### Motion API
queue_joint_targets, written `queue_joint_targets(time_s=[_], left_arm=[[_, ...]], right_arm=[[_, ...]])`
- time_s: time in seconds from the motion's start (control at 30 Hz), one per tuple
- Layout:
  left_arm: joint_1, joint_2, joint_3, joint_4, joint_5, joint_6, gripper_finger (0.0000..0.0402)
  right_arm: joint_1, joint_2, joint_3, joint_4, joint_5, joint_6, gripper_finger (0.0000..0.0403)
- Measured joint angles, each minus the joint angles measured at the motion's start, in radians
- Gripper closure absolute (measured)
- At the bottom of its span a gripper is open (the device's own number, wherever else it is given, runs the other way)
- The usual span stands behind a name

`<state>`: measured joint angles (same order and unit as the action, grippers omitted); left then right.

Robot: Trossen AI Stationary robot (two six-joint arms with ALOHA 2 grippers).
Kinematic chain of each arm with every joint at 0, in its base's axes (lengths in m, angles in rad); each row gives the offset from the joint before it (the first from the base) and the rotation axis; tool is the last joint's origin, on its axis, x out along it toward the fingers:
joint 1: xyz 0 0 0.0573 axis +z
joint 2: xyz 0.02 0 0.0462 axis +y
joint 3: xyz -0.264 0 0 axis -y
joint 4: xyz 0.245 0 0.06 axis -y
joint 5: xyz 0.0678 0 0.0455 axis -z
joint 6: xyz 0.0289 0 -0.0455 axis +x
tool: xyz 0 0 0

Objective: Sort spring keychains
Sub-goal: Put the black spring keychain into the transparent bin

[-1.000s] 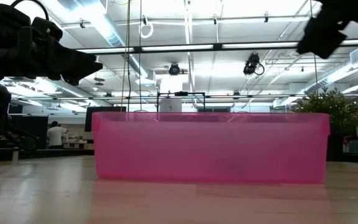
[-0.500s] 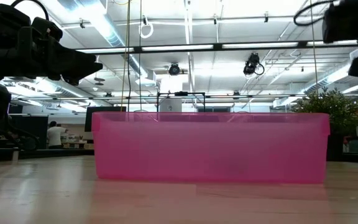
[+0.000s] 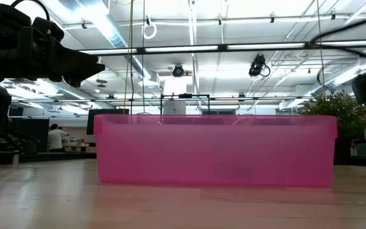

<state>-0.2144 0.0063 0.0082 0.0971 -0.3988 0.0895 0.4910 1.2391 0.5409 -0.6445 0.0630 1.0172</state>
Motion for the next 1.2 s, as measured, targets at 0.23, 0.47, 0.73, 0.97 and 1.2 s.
queue_joint_targets(time_s=[0.23, 0.47, 0.73, 0.97, 1.2], left_arm=[[0.000, 0.000, 0.000, 0.002, 0.000, 0.000, 0.0179], [0.000, 0.000, 0.000, 0.003, 0.000, 0.000, 0.0179], [0.000, 0.000, 0.000, 0.003, 0.000, 0.000, 0.0179], [0.000, 0.000, 0.000, 0.003, 0.000, 0.000, 0.0179], [0.000, 0.000, 0.000, 0.003, 0.000, 0.000, 0.0179]], right_arm=[[-0.056, 0.065, -0.064, 0.065, -0.091, -0.008, 0.0250], [-0.122, 0.064, -0.058, 0.017, -0.116, -0.056, 0.0338], [-0.161, 0.076, 0.028, -0.184, 0.006, -0.112, 0.0397], [-0.121, 0.066, 0.185, -0.178, 0.372, -0.223, 0.0401], [-0.060, 0.053, 0.260, -0.029, 0.668, -0.319, 0.0402]])
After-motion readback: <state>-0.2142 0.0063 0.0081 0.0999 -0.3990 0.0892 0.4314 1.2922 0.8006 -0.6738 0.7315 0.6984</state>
